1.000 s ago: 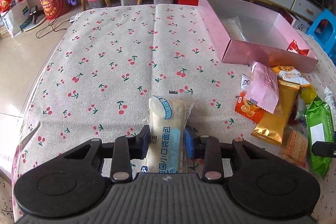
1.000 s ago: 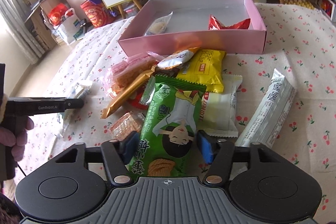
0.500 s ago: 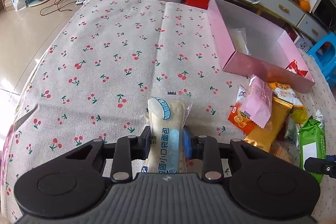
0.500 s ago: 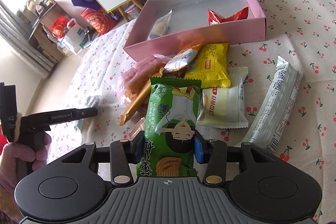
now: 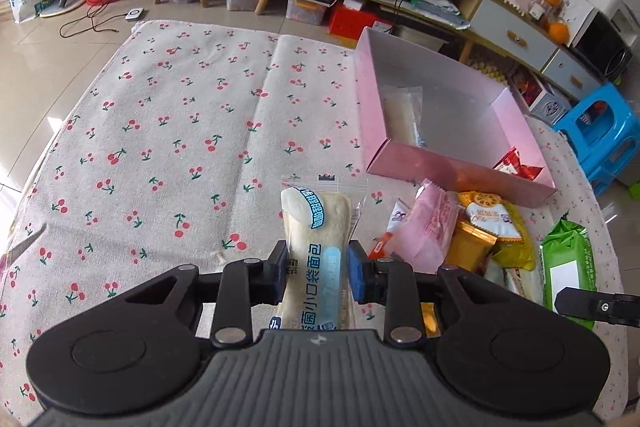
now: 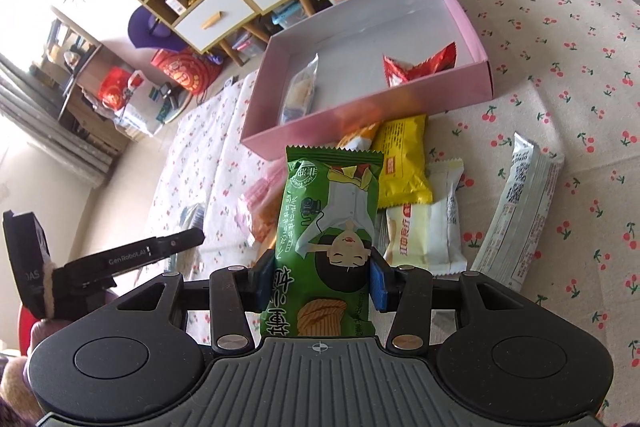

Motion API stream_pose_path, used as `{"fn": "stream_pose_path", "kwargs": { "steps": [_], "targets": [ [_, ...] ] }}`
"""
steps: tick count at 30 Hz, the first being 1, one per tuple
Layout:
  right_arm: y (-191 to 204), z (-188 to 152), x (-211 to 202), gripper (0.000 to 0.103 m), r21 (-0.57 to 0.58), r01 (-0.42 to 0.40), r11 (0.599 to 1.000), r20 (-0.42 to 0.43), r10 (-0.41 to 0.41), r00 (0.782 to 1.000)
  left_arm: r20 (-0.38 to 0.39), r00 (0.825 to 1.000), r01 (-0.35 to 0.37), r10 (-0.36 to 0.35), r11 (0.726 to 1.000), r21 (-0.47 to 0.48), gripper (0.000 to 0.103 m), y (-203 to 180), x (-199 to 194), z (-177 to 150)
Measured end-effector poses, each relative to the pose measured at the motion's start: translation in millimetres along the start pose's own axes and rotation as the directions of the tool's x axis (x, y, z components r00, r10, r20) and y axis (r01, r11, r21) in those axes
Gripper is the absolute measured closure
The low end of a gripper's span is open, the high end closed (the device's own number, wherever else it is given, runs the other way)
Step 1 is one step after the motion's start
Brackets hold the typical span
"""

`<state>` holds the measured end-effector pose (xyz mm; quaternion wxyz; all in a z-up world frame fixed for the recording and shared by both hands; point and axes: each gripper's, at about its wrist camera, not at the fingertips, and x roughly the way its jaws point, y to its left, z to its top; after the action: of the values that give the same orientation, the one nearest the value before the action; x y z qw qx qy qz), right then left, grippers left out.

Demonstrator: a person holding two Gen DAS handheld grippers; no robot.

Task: Organize snacks
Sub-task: 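Lower both held snacks into the pink box and open both tools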

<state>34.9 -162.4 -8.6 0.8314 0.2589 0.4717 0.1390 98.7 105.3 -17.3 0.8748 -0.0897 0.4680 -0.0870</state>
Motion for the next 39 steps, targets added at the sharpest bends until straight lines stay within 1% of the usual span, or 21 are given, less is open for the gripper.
{"fn": "stream_pose_path", "kwargs": {
  "steps": [7, 14, 19, 24, 28, 34, 37, 39],
  "targets": [
    [-4.1, 22.8, -5.1, 0.058, 0.062, -0.001, 0.998, 0.045, -0.002, 0.999, 0.031, 0.998, 0.063, -0.063, 0.998, 0.002, 0.076, -25.3, 2.4, 15.3],
    [-8.5, 48.3, -8.5, 0.058, 0.114, 0.005, 0.993, 0.087, -0.015, 0.996, 0.060, 0.993, 0.102, -0.102, 0.995, 0.002, 0.076, -49.6, 14.7, 26.9],
    [-10.2, 64.0, -10.6, 0.058, 0.171, -0.012, 0.985, 0.132, -0.011, 0.991, 0.086, 0.990, 0.117, -0.115, 0.993, -0.019, 0.076, -60.9, 24.8, 34.0],
    [-12.9, 81.0, 0.4, 0.058, 0.205, 0.014, 0.979, 0.150, -0.046, 0.988, 0.098, 0.990, 0.101, -0.100, 0.995, -0.012, 0.076, -75.8, 36.4, 45.7],
    [-16.7, 99.5, 11.2, 0.058, 0.203, 0.061, 0.977, 0.170, -0.097, 0.981, 0.120, 0.985, 0.128, -0.126, 0.992, -0.010, 0.076, -89.1, 45.0, 58.5],
    [-32.2, 126.1, 22.1, 0.058, 0.220, 0.049, 0.974, 0.224, -0.099, 0.969, 0.156, 0.972, 0.178, -0.174, 0.984, -0.010, 0.076, -95.8, 63.1, 66.2],
    [-40.5, 134.8, 32.5, 0.058, 0.217, 0.064, 0.974, 0.238, -0.116, 0.964, 0.149, 0.977, 0.151, -0.151, 0.988, 0.008, 0.076, -101.8, 76.9, 70.4],
    [-46.0, 138.7, 40.7, 0.058, 0.209, 0.070, 0.976, 0.243, -0.121, 0.962, 0.156, 0.977, 0.142, -0.144, 0.990, 0.024, 0.076, -103.8, 82.2, 72.8]
  ]
}}
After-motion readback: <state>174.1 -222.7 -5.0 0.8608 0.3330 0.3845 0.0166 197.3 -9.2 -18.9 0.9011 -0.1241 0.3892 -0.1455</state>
